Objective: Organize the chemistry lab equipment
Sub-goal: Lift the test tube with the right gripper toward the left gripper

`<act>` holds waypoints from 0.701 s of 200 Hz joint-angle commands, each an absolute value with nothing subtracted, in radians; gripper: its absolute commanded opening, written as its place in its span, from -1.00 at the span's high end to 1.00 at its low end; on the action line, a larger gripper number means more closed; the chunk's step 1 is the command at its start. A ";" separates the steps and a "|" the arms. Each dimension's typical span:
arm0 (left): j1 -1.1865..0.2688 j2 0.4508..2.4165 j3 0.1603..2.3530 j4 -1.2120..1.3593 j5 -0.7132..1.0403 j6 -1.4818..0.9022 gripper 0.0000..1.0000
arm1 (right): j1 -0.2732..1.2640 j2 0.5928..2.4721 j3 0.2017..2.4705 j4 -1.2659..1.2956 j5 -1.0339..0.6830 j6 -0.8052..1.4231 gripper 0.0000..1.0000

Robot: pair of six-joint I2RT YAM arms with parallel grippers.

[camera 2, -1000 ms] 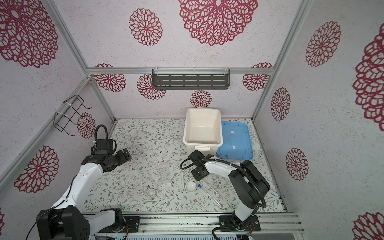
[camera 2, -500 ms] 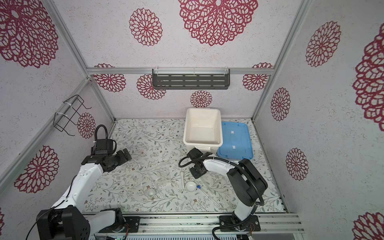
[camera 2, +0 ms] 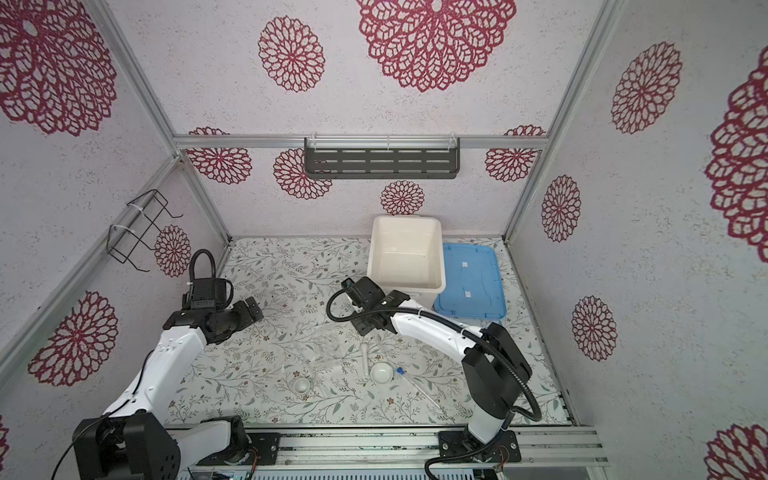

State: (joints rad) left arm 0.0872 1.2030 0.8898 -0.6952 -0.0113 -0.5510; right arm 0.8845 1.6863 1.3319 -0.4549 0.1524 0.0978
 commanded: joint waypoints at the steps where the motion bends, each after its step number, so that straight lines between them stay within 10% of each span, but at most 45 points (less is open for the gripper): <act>1: 0.082 1.219 0.896 -0.691 -0.021 -0.562 -0.95 | 0.905 1.672 1.380 -0.306 0.174 0.149 0.56; 140: 0.083 1.232 0.900 -0.688 -0.023 -0.559 -0.95 | 1.023 1.690 1.309 0.183 0.244 0.186 0.67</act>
State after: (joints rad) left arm 0.0872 1.2274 0.8898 -0.6964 -0.0139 -0.5510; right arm 0.9981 1.7184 1.3293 0.0154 0.1955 0.1555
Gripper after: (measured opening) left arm 0.974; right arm 0.183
